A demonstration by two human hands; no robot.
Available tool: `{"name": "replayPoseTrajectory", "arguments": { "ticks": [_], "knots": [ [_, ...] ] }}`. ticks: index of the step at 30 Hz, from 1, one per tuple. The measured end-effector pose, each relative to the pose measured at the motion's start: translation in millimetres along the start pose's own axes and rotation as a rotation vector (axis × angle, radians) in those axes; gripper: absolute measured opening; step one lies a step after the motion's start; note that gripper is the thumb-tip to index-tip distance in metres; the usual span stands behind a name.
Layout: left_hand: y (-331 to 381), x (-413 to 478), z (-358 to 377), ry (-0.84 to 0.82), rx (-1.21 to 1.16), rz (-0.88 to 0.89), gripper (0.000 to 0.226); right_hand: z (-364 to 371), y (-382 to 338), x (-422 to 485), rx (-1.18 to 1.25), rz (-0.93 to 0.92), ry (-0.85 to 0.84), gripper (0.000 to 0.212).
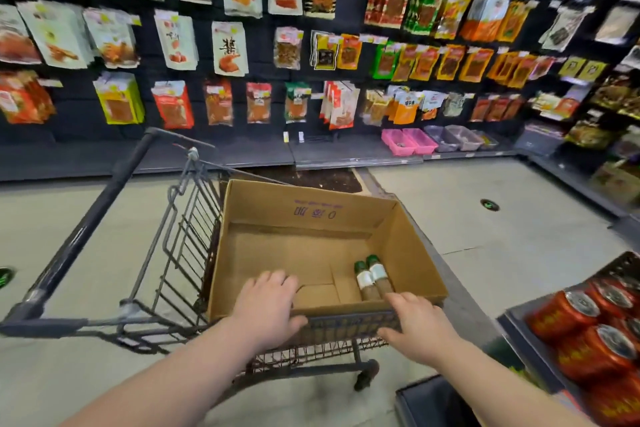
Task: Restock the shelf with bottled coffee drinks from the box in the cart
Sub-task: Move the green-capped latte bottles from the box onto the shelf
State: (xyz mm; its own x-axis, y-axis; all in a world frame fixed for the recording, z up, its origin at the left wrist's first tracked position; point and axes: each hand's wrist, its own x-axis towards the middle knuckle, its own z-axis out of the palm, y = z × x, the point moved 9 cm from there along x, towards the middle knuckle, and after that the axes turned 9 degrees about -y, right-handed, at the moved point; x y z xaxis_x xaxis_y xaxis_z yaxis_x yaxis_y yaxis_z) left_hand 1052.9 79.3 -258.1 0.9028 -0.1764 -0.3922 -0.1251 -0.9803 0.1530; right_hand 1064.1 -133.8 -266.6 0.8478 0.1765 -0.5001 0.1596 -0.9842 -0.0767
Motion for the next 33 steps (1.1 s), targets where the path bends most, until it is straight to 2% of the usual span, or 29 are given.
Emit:
{"name": "replayPoseTrajectory", "arguments": {
  "ticks": [4, 13, 23, 33],
  "knots": [
    [-16, 42, -12, -0.045, 0.015, 0.065, 0.065, -4, -2, 22, 0.065, 0.063, -0.024, 0.068],
    [2, 113, 3, -0.173, 0.041, 0.175, 0.068, -10, 42, 69, 0.142, 0.207, -0.071, 0.063],
    [-4, 209, 18, -0.304, -0.004, 0.02, 0.07, -10, 105, 193, 0.215, 0.203, -0.219, 0.067],
    [48, 309, 83, -0.527, -0.058, -0.027, 0.069, 40, 159, 311, 0.246, 0.13, -0.41, 0.046]
  ]
}}
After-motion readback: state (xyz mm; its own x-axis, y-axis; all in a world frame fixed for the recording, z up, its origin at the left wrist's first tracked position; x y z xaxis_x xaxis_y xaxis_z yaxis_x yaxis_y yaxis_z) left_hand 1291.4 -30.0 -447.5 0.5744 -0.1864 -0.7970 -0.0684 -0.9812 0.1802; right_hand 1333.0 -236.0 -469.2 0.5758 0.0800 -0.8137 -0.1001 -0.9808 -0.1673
